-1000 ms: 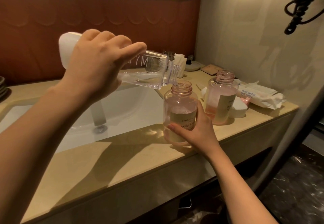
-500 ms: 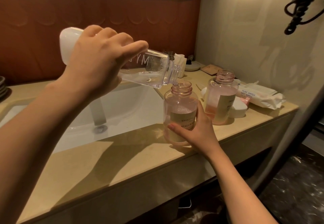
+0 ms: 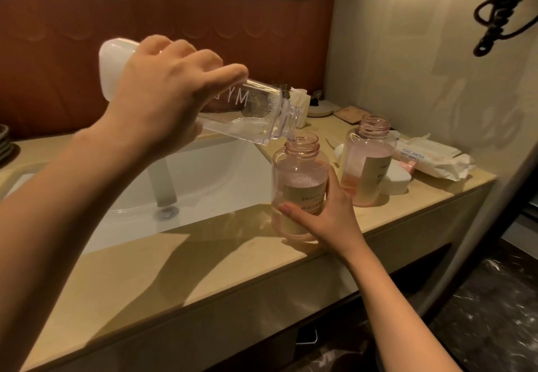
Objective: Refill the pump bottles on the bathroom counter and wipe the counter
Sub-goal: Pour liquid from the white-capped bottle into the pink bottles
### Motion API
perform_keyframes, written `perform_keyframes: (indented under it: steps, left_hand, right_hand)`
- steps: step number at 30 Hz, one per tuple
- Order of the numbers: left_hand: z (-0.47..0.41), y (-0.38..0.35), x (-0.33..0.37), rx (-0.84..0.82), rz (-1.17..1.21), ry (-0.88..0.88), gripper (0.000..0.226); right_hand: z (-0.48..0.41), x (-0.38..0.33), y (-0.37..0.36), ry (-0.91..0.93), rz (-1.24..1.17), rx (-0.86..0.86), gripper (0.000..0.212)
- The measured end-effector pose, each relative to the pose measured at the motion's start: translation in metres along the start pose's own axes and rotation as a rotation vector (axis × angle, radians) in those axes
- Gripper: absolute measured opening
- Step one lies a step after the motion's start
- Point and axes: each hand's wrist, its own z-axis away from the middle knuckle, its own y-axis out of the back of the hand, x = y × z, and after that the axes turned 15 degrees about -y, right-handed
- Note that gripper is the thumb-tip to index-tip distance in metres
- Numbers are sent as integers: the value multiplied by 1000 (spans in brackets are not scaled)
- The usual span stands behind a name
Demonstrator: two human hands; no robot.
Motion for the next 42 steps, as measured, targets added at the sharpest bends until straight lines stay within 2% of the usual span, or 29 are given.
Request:
perform_keyframes:
  steps: [7, 20, 27, 36, 42]
  left_hand:
    - [-4, 5, -1, -15, 1, -28, 69]
    - [-10, 12, -3, -27, -34, -47, 64]
    - [-15, 15, -6, -68, -29, -61, 62]
    - [-27, 23, -8, -75, -92, -130, 54]
    - [-39, 31, -11, -149, -143, -187, 58]
  right_hand:
    - [0, -1, 0, 4, 2, -3, 89]
    - [0, 0, 0, 1, 6, -14, 96]
    - [1, -2, 1, 6, -1, -3, 88]
    - [1, -2, 1, 4, 2, -10, 87]
    - [0, -1, 1, 7, 5, -12, 90]
